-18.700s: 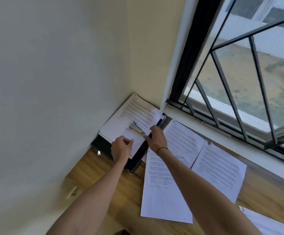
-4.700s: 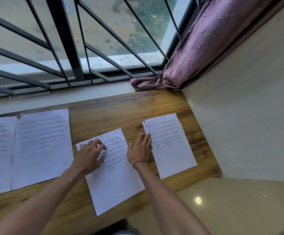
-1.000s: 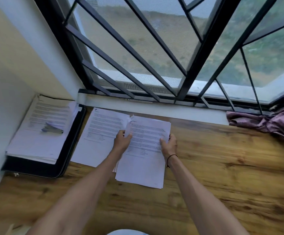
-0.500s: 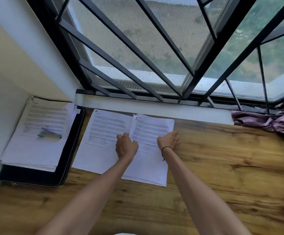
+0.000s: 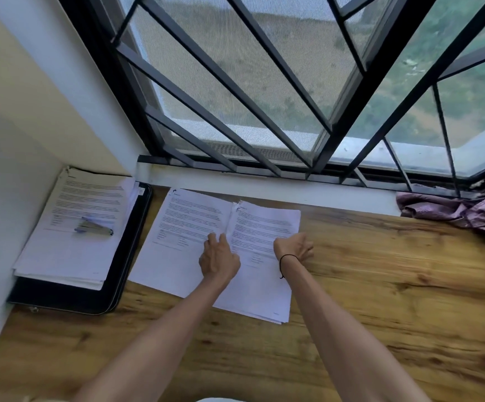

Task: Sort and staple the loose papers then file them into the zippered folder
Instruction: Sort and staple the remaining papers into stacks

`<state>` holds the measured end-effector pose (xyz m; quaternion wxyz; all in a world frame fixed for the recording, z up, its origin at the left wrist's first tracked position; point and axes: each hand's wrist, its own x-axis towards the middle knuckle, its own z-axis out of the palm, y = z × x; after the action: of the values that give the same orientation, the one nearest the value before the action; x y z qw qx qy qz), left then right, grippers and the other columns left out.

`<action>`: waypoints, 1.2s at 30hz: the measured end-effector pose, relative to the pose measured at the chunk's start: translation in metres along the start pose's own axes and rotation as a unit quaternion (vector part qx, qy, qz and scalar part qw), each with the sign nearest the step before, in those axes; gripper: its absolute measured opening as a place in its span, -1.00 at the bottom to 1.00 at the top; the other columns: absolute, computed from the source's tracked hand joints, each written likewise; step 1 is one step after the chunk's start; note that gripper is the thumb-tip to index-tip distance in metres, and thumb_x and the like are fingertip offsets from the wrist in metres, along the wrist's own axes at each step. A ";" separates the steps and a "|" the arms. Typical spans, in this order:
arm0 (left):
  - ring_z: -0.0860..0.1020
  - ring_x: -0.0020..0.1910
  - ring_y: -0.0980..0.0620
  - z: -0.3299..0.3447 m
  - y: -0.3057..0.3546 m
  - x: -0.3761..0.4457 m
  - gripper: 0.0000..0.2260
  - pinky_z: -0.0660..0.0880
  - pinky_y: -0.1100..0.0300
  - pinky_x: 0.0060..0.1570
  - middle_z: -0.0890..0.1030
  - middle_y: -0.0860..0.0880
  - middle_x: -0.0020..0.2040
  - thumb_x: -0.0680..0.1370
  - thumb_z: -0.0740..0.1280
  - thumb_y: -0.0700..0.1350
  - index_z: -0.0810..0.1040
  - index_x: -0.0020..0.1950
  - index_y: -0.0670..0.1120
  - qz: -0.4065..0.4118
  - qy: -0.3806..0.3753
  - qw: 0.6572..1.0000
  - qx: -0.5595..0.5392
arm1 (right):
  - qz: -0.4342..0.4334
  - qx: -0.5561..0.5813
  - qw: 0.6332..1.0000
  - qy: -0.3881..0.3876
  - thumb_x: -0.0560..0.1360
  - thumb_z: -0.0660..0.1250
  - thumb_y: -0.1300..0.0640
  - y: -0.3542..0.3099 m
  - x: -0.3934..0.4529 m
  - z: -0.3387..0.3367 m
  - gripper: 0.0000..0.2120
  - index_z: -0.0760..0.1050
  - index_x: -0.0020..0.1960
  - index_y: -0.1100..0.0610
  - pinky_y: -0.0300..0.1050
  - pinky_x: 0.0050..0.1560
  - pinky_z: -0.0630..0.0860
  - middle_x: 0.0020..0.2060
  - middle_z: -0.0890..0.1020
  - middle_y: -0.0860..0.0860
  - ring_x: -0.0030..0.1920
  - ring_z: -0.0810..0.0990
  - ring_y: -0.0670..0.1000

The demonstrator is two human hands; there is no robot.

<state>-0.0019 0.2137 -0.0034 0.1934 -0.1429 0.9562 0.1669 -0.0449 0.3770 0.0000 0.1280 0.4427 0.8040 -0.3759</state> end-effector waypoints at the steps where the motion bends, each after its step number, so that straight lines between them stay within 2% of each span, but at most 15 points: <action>1: 0.39 0.38 -0.14 -0.001 0.000 0.000 -0.45 0.51 -0.02 0.13 0.30 -0.13 0.49 0.60 0.34 0.06 0.31 0.53 -0.08 0.003 -0.007 1.000 0.007 | 0.003 -0.034 0.999 0.012 0.41 0.41 0.28 0.000 -0.003 0.000 -0.63 0.36 0.16 0.20 0.07 0.03 0.47 0.24 0.35 0.21 0.26 0.37 0.27; 4: 0.35 0.41 -0.14 -0.004 0.002 -0.002 -0.41 0.51 -0.02 0.15 0.29 -0.14 0.49 0.60 0.33 0.04 0.24 0.56 -0.10 0.013 -0.028 0.999 0.036 | 0.006 -0.047 0.999 0.015 0.37 0.44 0.27 -0.004 -0.010 0.001 -0.51 0.29 0.21 0.19 0.12 0.07 0.49 0.26 0.32 0.24 0.21 0.39 0.29; 7: 0.32 0.43 -0.16 -0.006 0.003 -0.001 -0.36 0.51 -0.03 0.17 0.25 -0.16 0.51 0.60 0.33 0.04 0.18 0.59 -0.12 0.021 -0.048 0.997 0.052 | 0.024 -0.004 0.999 -0.022 0.39 0.40 0.23 -0.002 -0.009 0.004 -0.54 0.25 0.18 0.20 0.18 0.13 0.55 0.10 0.47 0.18 0.12 0.54 0.29; 9: 0.29 0.46 -0.17 -0.008 0.000 0.001 -0.34 0.51 -0.05 0.21 0.22 -0.16 0.54 0.60 0.33 0.05 0.15 0.61 -0.13 0.026 -0.062 0.996 0.057 | 0.027 0.014 0.999 -0.036 0.34 0.33 0.18 0.004 -0.005 0.007 -0.61 0.33 0.12 0.21 0.21 0.13 0.60 0.04 0.59 0.16 0.09 0.60 0.26; 11: 0.29 0.47 -0.17 -0.010 -0.004 0.003 -0.34 0.51 -0.05 0.22 0.23 -0.16 0.54 0.60 0.33 0.06 0.16 0.61 -0.11 0.030 -0.067 0.996 0.051 | 0.007 0.015 0.999 -0.042 0.35 0.28 0.20 0.012 -0.004 0.005 -0.66 0.47 0.12 0.22 0.09 0.00 0.62 0.03 0.63 0.18 0.02 0.63 0.25; 13: 0.33 0.43 -0.15 -0.009 -0.009 0.003 -0.38 0.53 -0.04 0.17 0.29 -0.15 0.50 0.59 0.33 0.06 0.21 0.59 -0.09 0.041 -0.056 0.997 0.038 | -0.023 0.012 0.999 -0.045 0.46 0.26 0.27 0.017 -0.006 -0.001 -0.71 0.49 0.18 0.21 -0.01 -0.13 0.54 0.06 0.62 0.17 0.00 0.62 0.25; 16: 0.34 0.41 -0.15 -0.007 -0.013 0.001 -0.36 0.54 -0.04 0.14 0.31 -0.12 0.48 0.59 0.32 0.08 0.20 0.60 -0.08 0.056 -0.056 0.997 0.016 | -0.059 0.013 0.998 -0.017 0.56 0.23 0.27 0.022 -0.003 -0.012 -0.74 0.50 0.23 0.19 0.00 -0.07 0.52 0.12 0.62 0.15 0.06 0.60 0.25; 21: 0.29 0.53 -0.14 -0.009 -0.013 -0.003 -0.27 0.47 -0.10 0.34 0.25 -0.12 0.59 0.60 0.32 0.16 0.12 0.67 -0.04 0.058 -0.068 0.994 -0.059 | -0.081 0.079 0.994 0.006 0.58 0.34 0.20 0.036 0.017 -0.040 -0.71 0.51 0.29 0.19 0.06 0.04 0.59 0.15 0.65 0.17 0.11 0.63 0.24; 24: 0.23 0.59 -0.09 -0.009 -0.013 -0.003 -0.27 0.34 -0.10 0.49 0.23 -0.08 0.63 0.60 0.35 0.16 0.12 0.68 0.00 0.067 -0.091 0.982 -0.151 | -0.091 0.157 0.983 -0.025 0.55 0.41 0.22 0.042 0.028 -0.063 -0.68 0.50 0.28 0.23 -0.03 0.02 0.55 0.14 0.64 0.14 0.08 0.63 0.15; 26: 0.37 0.51 -0.06 -0.011 -0.011 -0.001 -0.27 0.39 -0.06 0.46 0.36 -0.06 0.57 0.58 0.40 0.17 0.20 0.66 -0.02 0.059 -0.105 0.961 -0.250 | -0.094 0.181 0.978 -0.054 0.53 0.45 0.22 0.044 0.030 -0.076 -0.65 0.50 0.28 0.24 -0.03 -0.01 0.56 0.12 0.65 0.12 0.06 0.64 0.14; 28: 0.50 0.37 0.00 -0.018 -0.007 -0.004 -0.31 0.49 0.02 0.36 0.51 -0.02 0.44 0.54 0.45 0.22 0.36 0.59 0.00 0.035 -0.132 0.920 -0.366 | -0.099 0.196 0.972 -0.088 0.52 0.47 0.21 0.048 0.030 -0.082 -0.65 0.53 0.27 0.21 0.01 -0.01 0.61 0.11 0.68 0.12 0.06 0.68 0.15; 30: 0.60 0.23 0.06 -0.027 -0.005 -0.005 -0.42 0.57 -0.01 0.28 0.64 0.03 0.29 0.48 0.48 0.30 0.57 0.40 0.05 0.034 -0.160 0.882 -0.442 | -0.118 0.216 0.962 -0.118 0.51 0.49 0.22 0.048 0.025 -0.083 -0.67 0.57 0.25 0.19 0.06 0.00 0.67 0.10 0.71 0.11 0.05 0.71 0.14; 32: 0.67 0.13 0.03 -0.038 -0.001 -0.005 -0.62 0.60 -0.12 0.23 0.72 0.03 0.13 0.49 0.52 0.18 0.68 0.23 0.03 0.056 -0.168 0.859 -0.480 | -0.139 0.260 0.943 -0.152 0.49 0.52 0.25 0.044 0.014 -0.081 -0.67 0.58 0.23 0.21 0.08 -0.02 0.70 0.11 0.72 0.13 0.05 0.73 0.15; 33: 0.69 0.11 0.00 -0.043 0.000 -0.005 -0.67 0.60 -0.15 0.21 0.74 0.02 0.10 0.50 0.54 0.10 0.69 0.20 0.00 0.059 -0.165 0.848 -0.501 | -0.147 0.296 0.927 -0.175 0.48 0.53 0.30 0.039 0.007 -0.080 -0.68 0.59 0.20 0.24 0.06 -0.05 0.71 0.11 0.72 0.17 0.05 0.74 0.16; 36: 0.69 0.13 -0.09 -0.064 0.002 -0.003 -0.66 0.59 -0.21 0.23 0.73 -0.05 0.12 0.50 0.56 -0.07 0.68 0.25 -0.09 0.062 -0.150 0.808 -0.566 | -0.155 0.379 0.873 -0.264 0.39 0.55 0.36 0.016 -0.018 -0.080 -0.61 0.60 0.20 0.31 0.08 -0.01 0.68 0.13 0.71 0.23 0.11 0.71 0.24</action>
<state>-0.0206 0.1921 0.0539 0.2084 -0.1406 0.6580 0.7098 -0.0116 0.4289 0.0567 0.0981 0.2117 0.5945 -0.7695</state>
